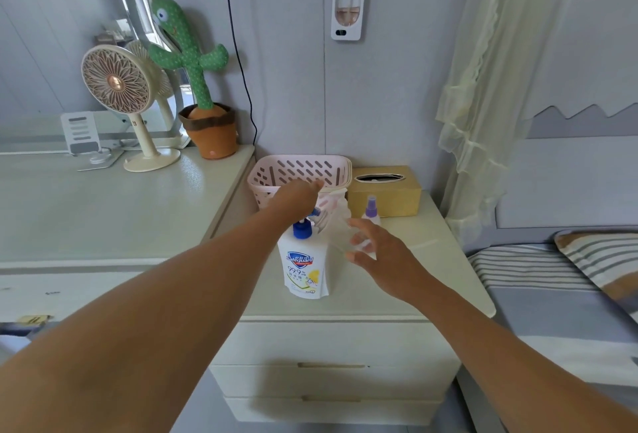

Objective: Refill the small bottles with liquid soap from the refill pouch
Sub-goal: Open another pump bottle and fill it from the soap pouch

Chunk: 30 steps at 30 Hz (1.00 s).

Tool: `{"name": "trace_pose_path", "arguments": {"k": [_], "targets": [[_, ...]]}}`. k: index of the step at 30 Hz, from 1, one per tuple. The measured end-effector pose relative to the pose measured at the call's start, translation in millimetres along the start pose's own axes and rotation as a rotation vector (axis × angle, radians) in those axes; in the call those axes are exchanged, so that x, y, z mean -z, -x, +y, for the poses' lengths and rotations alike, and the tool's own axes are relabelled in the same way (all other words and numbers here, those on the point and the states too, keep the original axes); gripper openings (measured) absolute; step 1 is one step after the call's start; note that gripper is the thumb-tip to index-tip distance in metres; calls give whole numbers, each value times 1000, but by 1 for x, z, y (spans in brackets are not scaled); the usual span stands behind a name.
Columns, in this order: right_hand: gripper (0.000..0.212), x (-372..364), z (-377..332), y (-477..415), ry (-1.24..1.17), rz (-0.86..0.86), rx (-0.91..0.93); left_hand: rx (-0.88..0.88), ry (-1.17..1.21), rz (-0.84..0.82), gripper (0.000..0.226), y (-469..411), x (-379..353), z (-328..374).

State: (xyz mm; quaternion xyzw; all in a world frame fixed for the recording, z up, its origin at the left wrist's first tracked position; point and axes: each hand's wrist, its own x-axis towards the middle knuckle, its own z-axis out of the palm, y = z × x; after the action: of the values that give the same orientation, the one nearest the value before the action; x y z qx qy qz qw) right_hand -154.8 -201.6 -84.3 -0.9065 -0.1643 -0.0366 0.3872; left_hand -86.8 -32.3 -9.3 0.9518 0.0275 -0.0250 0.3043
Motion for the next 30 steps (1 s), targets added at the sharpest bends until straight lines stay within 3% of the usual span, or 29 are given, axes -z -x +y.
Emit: {"name": "trace_pose_path", "arguments": {"k": [6, 9, 20, 24, 27, 30], "targets": [[48, 0, 5, -1, -13, -16, 1, -2, -95, -43, 45, -1, 0, 4], [49, -4, 10, 0, -23, -34, -3, -38, -217, -36, 37, -8, -10, -6], [48, -3, 6, 6, -98, -1, 6, 8, -139, 2, 40, -10, -10, -4], [41, -2, 7, 7, -103, 5, 10, -18, -193, 11, 54, -13, -11, -10], [40, -7, 10, 11, -116, -3, -7, -24, -329, -3, 38, -5, -17, -13], [38, -12, 11, 14, -141, 12, -19, -14, -381, -16, 38, 2, -16, -8]]}}
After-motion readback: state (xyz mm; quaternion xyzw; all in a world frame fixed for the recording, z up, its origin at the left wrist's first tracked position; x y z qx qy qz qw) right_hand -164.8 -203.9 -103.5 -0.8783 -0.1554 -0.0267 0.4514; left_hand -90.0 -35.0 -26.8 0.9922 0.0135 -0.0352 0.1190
